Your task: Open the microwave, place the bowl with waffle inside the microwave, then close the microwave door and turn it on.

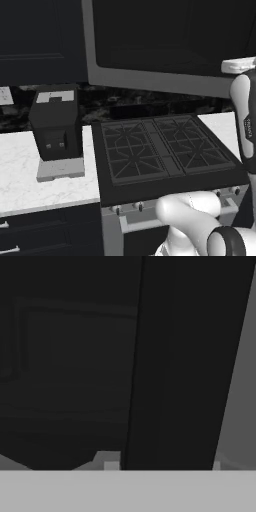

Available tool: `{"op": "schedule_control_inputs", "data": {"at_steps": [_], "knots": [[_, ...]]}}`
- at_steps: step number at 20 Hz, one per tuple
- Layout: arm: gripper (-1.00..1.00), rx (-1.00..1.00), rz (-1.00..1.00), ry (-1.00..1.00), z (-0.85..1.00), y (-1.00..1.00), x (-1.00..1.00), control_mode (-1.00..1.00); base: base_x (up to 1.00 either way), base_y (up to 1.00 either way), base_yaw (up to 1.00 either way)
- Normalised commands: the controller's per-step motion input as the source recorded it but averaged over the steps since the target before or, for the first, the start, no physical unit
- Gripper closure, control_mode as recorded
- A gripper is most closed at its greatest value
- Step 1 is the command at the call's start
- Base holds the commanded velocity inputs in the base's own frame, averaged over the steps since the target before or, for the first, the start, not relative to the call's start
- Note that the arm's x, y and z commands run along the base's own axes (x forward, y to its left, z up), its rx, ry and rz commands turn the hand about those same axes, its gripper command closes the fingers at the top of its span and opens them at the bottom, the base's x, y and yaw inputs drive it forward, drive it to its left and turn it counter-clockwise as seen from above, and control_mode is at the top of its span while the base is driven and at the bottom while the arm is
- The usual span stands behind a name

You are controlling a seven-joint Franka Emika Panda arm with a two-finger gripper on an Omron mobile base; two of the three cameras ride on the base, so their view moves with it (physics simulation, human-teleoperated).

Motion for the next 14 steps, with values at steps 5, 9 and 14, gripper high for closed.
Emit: {"op": "schedule_control_inputs", "data": {"at_steps": [5,9,14], "knots": [[1.0,-0.07,0.0,-0.01,0.02,1.0,-0.59,-1.0,0.0,0.0,0.0],[1.0,-0.04,-0.01,0.0,0.09,1.0,-0.63,-1.0,0.0,0.0,0.0],[1.0,-0.01,0.0,0.0,0.01,1.0,-0.4,-1.0,0.0,0.0,0.0]]}}
